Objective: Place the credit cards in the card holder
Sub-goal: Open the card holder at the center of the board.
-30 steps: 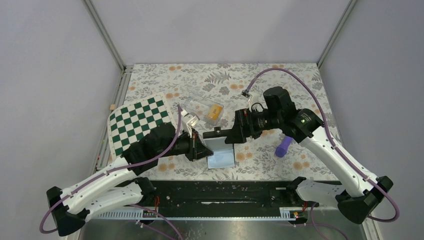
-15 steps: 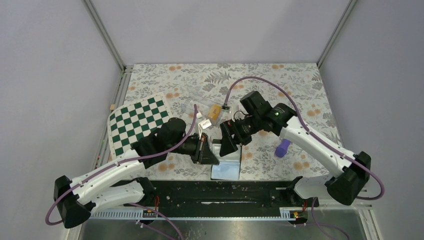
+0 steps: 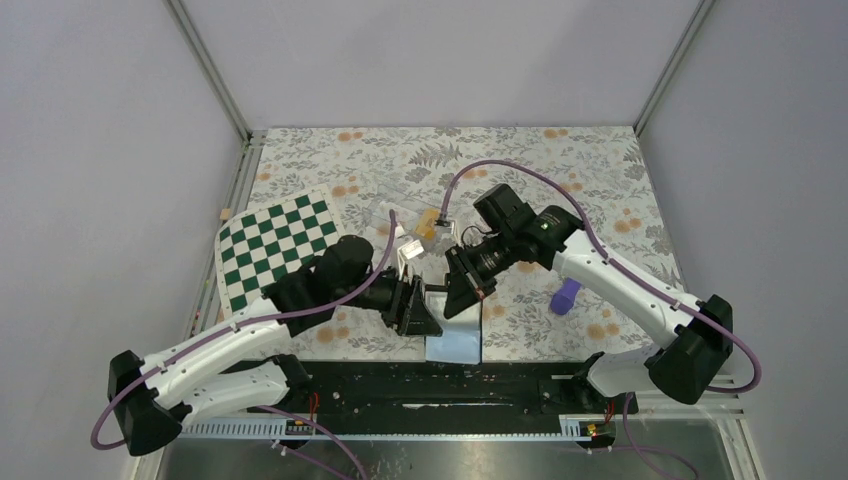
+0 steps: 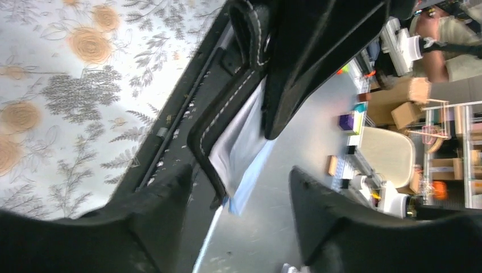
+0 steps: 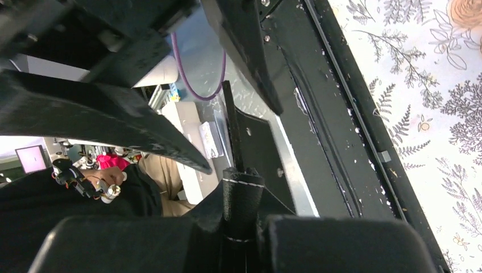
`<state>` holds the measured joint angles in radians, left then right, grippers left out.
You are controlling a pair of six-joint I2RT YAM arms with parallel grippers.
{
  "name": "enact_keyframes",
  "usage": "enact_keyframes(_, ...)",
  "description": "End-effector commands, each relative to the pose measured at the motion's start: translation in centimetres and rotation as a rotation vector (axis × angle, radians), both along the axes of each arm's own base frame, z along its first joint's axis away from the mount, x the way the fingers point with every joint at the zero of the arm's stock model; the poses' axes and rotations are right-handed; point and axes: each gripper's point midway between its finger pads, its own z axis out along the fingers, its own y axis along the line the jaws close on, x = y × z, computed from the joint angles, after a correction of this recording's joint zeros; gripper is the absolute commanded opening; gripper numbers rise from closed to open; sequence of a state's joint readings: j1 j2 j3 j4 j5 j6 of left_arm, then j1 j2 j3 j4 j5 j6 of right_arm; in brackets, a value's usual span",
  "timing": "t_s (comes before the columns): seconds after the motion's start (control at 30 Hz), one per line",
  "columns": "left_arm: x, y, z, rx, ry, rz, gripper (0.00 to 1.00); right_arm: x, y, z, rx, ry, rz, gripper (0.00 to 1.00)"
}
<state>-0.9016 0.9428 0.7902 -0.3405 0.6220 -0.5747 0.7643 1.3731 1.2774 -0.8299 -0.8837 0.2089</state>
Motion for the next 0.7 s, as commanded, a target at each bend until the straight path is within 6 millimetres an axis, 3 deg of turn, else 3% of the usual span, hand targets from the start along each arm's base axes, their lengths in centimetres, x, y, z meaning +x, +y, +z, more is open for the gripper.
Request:
enact_keyframes(0.0, 2.9, 0.7, 2.1, -0.02, -0.144, 0.149, 0.73, 0.5, -0.3, -0.2, 0.005, 0.025, -0.081, 0.0)
enact_keyframes(0.17, 5.9, 3.6, 2.6, 0.017, -0.23, 0.396, 0.97, 4.7, -1.2, -1.7, -0.004, -0.005, -0.34, 0.0)
enact_keyframes(0.37, 7.2, 5.3, 3.3, 0.002, -0.257, 0.525, 0.99, 8.5, -2.4, -4.2, -0.006, 0.039, -0.607, 0.0)
enact_keyframes(0.67, 7.7, 5.1, 2.5, 0.029, -0.233, 0.539, 0.99, 11.4, -0.7, -7.0, 0.111, 0.182, -0.83, 0.0)
